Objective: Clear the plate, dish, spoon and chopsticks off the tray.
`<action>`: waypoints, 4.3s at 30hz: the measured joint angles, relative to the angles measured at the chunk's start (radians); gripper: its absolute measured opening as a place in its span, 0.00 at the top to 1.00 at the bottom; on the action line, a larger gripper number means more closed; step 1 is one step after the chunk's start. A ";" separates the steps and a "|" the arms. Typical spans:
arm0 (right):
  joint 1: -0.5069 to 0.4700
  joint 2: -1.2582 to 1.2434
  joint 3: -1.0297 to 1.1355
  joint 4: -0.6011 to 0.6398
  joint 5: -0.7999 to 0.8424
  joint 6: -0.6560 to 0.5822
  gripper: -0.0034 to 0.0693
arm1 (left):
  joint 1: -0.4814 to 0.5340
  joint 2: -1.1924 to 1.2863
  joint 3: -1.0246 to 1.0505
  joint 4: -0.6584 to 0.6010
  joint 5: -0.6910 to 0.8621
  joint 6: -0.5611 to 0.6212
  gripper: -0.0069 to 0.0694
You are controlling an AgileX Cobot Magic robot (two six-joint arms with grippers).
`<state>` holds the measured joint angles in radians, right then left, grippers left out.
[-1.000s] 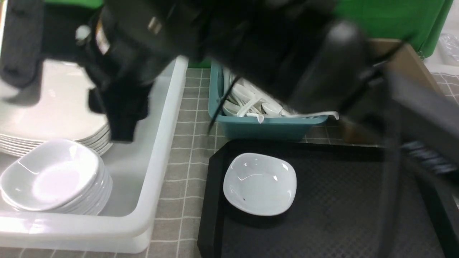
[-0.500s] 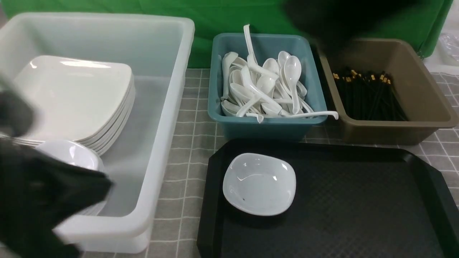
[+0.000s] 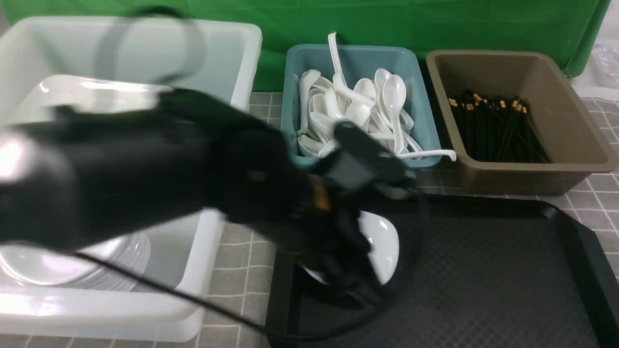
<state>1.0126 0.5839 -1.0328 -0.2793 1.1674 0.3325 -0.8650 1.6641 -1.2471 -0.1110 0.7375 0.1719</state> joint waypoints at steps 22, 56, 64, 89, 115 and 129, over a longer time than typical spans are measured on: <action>0.000 -0.164 0.030 -0.006 0.000 -0.057 0.83 | -0.037 0.474 -0.323 0.286 0.069 -0.235 0.54; 0.000 -0.088 0.030 0.022 -0.189 -0.011 0.83 | 0.180 -0.565 0.313 0.574 0.334 -0.245 0.87; 0.000 -0.088 0.030 0.023 -0.196 -0.011 0.83 | 0.388 -0.561 0.468 0.595 0.193 -0.172 0.87; 0.000 -0.088 0.030 0.105 -0.172 -0.009 0.80 | 0.384 -1.001 0.439 0.100 -0.055 -0.079 0.56; 0.000 -0.088 0.030 0.106 -0.175 0.026 0.74 | 0.382 -1.447 1.106 -0.244 -0.570 0.300 0.90; -0.704 -0.281 0.345 0.292 -0.465 -0.384 0.93 | 0.382 -1.447 1.248 -0.193 -0.572 0.300 0.90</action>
<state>0.3082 0.3033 -0.6878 0.0130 0.7024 -0.0516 -0.4831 0.2172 0.0010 -0.3044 0.1652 0.4720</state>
